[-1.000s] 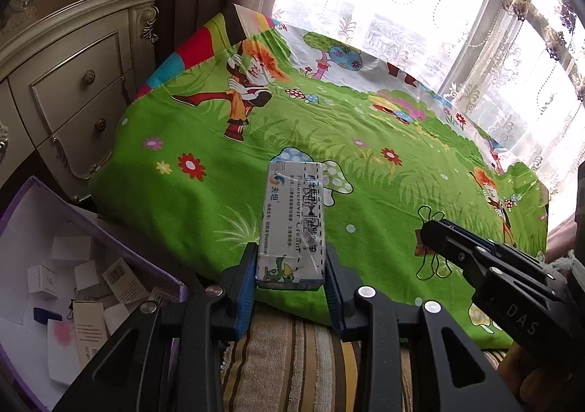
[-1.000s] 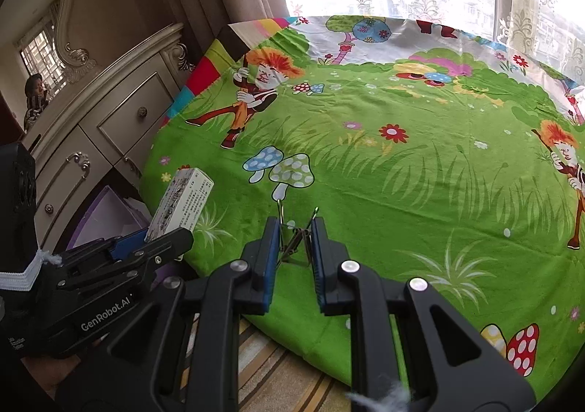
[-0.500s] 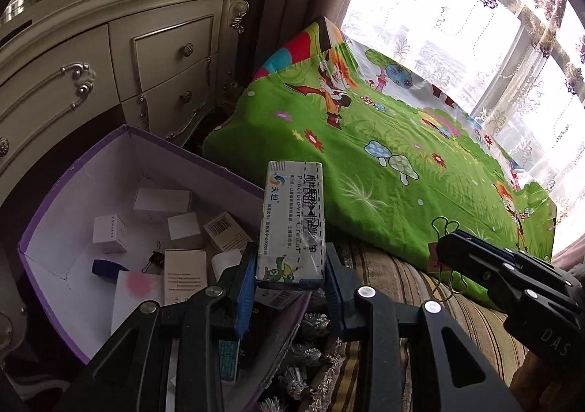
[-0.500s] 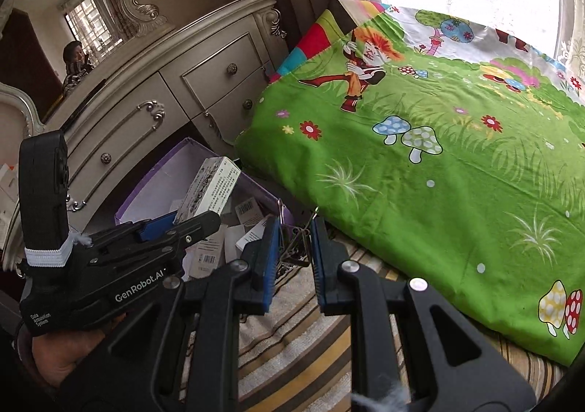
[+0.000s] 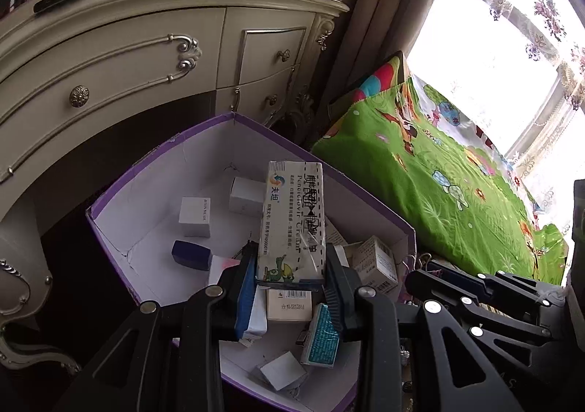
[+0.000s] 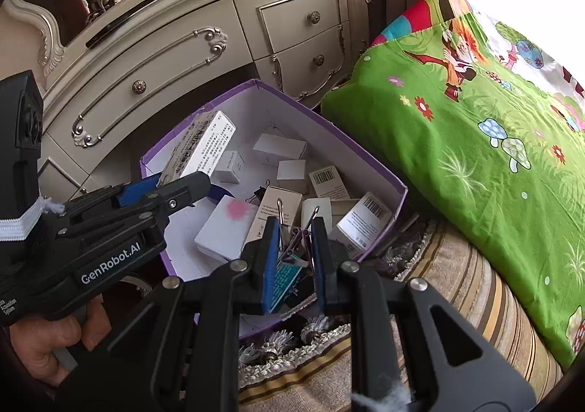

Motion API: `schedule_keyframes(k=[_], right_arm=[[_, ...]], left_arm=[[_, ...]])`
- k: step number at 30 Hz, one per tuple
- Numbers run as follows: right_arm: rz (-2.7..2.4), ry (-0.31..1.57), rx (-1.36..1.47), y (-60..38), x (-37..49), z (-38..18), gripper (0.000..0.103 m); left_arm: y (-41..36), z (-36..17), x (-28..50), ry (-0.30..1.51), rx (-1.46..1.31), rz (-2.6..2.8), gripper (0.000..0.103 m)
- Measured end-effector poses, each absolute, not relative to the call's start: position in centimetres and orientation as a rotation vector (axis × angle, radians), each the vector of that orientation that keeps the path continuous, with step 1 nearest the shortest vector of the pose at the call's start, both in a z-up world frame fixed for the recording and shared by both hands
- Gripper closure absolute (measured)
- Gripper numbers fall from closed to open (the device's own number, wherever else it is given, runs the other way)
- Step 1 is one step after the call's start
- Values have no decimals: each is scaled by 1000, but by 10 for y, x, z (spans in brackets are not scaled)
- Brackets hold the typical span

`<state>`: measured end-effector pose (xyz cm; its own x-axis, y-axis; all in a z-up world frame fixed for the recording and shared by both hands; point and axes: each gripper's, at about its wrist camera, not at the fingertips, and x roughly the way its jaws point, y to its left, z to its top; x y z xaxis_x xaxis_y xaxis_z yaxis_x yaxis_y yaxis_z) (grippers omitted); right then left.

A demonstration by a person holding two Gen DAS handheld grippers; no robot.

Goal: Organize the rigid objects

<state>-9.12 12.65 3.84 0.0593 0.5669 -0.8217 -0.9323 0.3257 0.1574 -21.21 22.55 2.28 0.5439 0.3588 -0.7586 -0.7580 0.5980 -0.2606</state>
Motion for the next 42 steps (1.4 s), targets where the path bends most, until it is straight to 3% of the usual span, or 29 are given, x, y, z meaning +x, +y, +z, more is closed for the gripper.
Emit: schedule_keyframes(k=[10,11,13,15,18,27,31,42], right_arm=[[1224,943,-566,146,-109,28,79],[1224,942,-570,146,-109,27,77],[1221,935,-576,145,-111,28,56],[1213,914,-577,141,-113,29,44],[1201,878,-591,131,-119,31,37],[1180,767,-607,95,-141,37,33],[1179,741,-578,78,-144,42,29],[1178,738,-565,71,-144,35,28]], left_arm=[[242,-12,-234,776,-705,761,67],[242,-14,-234,783,-707,759,64],[240,-16,-234,796,-704,760,57],[238,-14,-236,797,-693,764,51],[229,-9,-239,797,-660,780,44],[176,-7,-256,854,-575,787,30],[167,-5,-259,863,-516,816,19],[166,6,-256,824,-493,806,17]])
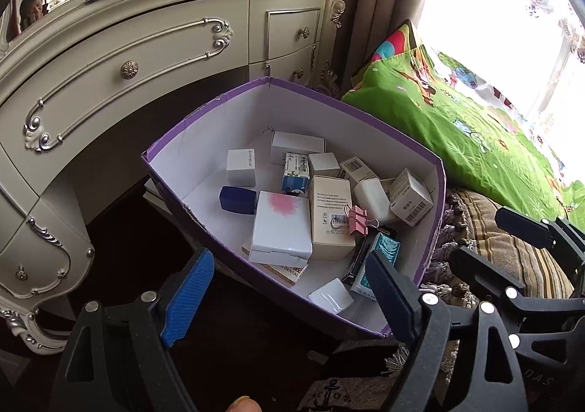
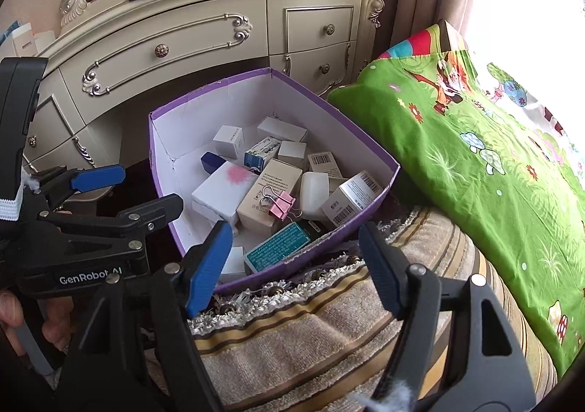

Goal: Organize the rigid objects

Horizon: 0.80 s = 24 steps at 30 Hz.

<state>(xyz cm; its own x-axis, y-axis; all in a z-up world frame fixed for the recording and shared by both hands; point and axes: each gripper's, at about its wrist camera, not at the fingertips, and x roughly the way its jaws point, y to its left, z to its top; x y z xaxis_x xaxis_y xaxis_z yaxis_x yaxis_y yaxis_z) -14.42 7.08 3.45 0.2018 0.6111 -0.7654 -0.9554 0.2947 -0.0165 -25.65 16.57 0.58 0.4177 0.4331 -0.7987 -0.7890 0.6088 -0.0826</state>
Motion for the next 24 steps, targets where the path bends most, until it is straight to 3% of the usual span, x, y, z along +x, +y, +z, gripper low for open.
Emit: schedule_keyframes(k=[24], right_arm=[[1157,808,-550,72,-135,24,28]], left_arm=[[168,1,-258,836,-512,813,17]])
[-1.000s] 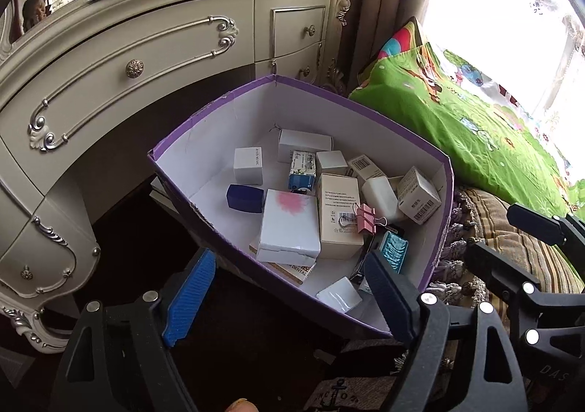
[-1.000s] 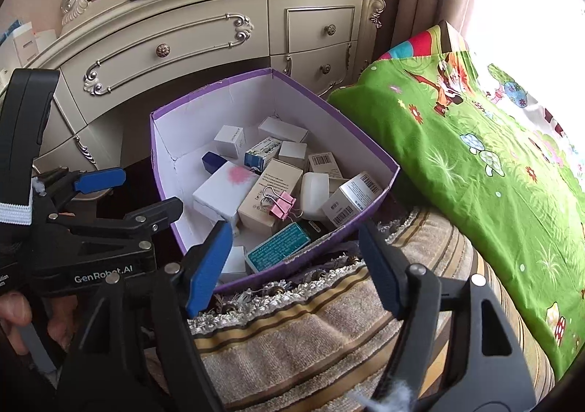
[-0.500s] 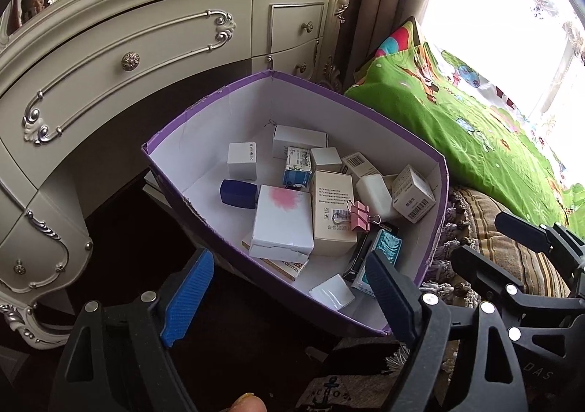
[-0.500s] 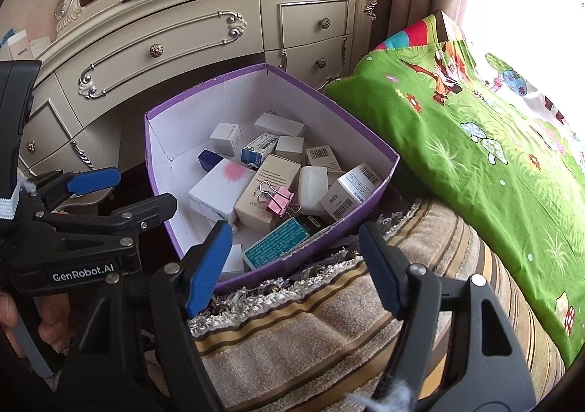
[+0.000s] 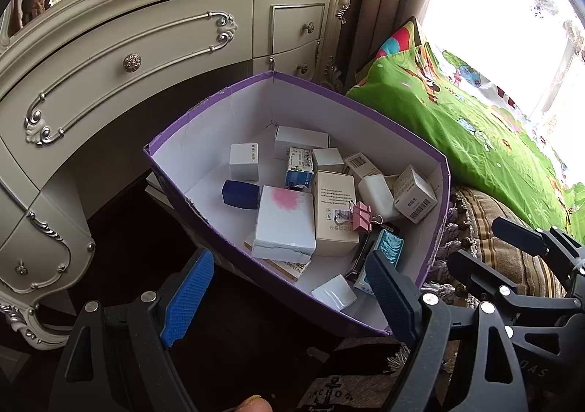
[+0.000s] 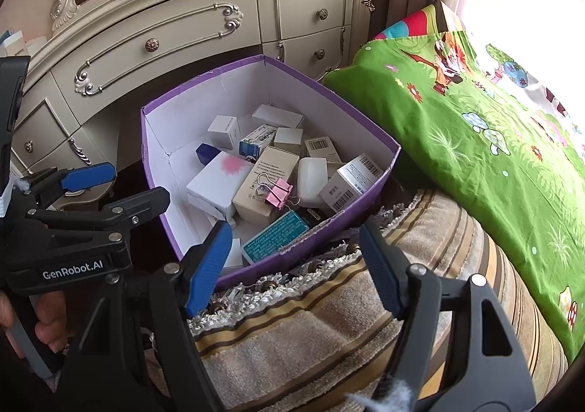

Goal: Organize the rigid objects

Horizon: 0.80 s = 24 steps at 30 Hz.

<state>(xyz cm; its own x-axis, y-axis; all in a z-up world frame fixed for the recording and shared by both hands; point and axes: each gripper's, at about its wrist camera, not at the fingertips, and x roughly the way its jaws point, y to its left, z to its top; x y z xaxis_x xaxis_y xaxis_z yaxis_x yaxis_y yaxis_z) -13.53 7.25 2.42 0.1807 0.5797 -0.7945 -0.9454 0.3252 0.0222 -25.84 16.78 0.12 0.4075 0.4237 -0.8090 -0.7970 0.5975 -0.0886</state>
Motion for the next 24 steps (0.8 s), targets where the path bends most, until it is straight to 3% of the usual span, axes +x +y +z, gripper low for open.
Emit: schedule_keyframes(k=[24], right_arm=[[1159,838,-553,74,-133,18,28]], left_arm=[[170,3,-260,834,-504,858,17]])
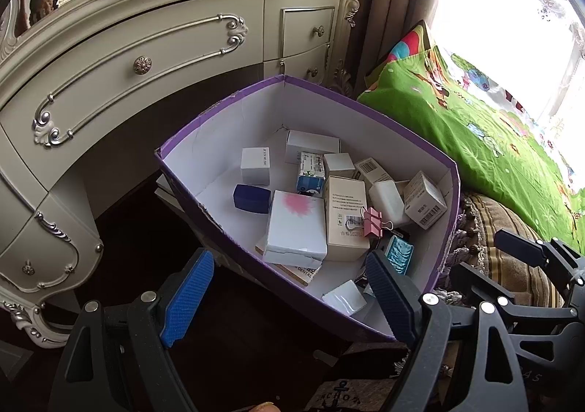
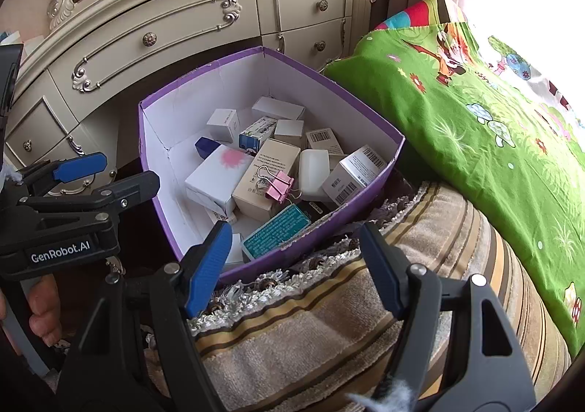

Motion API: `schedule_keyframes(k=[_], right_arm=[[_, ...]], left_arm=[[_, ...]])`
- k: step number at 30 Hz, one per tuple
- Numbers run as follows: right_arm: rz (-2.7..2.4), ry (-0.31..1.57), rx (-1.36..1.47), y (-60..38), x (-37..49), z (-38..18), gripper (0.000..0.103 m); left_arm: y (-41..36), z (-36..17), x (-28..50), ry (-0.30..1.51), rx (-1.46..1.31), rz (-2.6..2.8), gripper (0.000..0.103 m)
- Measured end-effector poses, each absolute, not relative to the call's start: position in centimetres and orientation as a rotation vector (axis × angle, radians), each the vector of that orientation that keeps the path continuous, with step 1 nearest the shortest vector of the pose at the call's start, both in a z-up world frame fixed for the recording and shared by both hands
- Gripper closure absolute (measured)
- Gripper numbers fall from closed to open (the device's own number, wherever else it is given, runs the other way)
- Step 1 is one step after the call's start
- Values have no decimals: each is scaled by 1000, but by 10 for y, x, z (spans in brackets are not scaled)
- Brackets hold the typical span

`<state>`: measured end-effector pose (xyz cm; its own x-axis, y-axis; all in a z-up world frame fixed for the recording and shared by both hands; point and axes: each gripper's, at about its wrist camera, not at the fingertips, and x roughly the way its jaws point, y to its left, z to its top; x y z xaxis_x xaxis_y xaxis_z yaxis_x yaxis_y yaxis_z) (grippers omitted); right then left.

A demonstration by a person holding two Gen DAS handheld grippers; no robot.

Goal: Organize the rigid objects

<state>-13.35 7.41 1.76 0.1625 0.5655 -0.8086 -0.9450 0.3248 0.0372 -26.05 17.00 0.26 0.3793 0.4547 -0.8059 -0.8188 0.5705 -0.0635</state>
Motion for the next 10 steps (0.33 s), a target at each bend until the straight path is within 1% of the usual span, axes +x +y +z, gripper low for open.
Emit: schedule_keyframes(k=[2,9,10], right_arm=[[1162,841,-554,75,-133,17,28],[1175,857,-532,73,-130,19,28],[1178,862,-515,71,-128,22,28]], left_arm=[[169,3,-260,833,-498,864,13],[168,14,-248,812,-444,862,11],[167,16,-245,808,-448,849,9]])
